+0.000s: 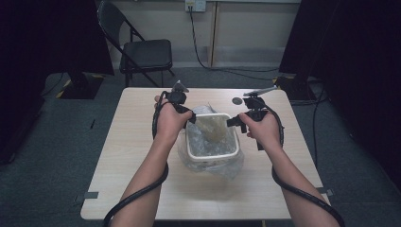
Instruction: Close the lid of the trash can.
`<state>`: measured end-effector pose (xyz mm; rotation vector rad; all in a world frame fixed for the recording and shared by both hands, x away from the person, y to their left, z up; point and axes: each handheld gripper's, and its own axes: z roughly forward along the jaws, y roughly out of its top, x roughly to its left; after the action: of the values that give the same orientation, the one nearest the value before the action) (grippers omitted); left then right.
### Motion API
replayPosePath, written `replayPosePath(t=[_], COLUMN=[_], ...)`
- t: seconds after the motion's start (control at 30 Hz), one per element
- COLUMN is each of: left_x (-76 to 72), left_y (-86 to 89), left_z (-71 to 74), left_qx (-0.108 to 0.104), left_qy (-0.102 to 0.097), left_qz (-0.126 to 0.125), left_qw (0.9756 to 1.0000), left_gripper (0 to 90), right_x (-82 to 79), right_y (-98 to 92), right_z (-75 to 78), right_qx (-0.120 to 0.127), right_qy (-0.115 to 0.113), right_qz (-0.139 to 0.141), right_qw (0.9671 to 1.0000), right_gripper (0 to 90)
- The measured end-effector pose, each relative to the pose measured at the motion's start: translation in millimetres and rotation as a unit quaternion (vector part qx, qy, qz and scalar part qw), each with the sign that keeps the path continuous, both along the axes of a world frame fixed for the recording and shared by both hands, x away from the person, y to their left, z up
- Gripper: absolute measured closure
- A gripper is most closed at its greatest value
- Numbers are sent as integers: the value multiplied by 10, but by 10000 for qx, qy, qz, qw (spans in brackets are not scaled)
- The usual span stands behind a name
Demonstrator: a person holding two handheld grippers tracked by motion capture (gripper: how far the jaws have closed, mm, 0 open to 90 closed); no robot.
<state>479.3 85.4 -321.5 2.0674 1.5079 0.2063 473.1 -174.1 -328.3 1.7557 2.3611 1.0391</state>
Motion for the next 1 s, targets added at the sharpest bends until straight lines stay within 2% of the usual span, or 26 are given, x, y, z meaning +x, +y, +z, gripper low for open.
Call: replayPosePath(t=[0.07, 0.1, 0.17, 0.33, 0.4, 0.53, 0.6, 0.67, 0.77, 0.9, 1.0], left_x=[-71, -112, -200, -389, -432, -452, -442, -428, -421, -412, -404], left_y=[30, 51, 103, 160, 168, 166, 148, 143, 128, 85, 68], left_z=[52, 77, 123, 112, 89, 39, 0, -42, -83, -111, -143], left_qx=[-140, -185, -41, -70, -122, -158, -223, -276, -361, -377, -365], left_qy=[-15, -38, -118, -21, 39, 62, 144, 185, 261, 216, 194], left_qz=[61, 102, 126, 192, 200, 195, 176, 204, 220, 184, 249], left_qw=[9999, 9998, 9998, 9998, 9997, 9997, 9995, 9992, 9988, 9989, 9988], left_gripper=[480, 434, 426, 411, 424, 464, 527, 552, 607, 691, 698], right_x=[-33, -63, -114, -276, -310, -326, -319, -308, -297, -288, -273], right_y=[-19, -27, -33, -19, -23, -25, -14, -13, -31, -29, -31], right_z=[45, 74, 105, 127, 116, 74, 48, 14, -44, -48, -49], right_qx=[-51, -81, -110, -298, -334, -365, -369, -403, -288, -261, -277], right_qy=[-109, -121, -181, -271, -349, -298, -310, -263, -187, -144, -109], right_qz=[-23, -8, 14, 157, 202, 257, 260, 271, 285, 283, 277], right_qw=[9999, 9999, 9998, 9991, 9986, 9986, 9985, 9985, 9990, 9992, 9992], right_gripper=[543, 544, 543, 603, 650, 658, 667, 691, 742, 747, 747])
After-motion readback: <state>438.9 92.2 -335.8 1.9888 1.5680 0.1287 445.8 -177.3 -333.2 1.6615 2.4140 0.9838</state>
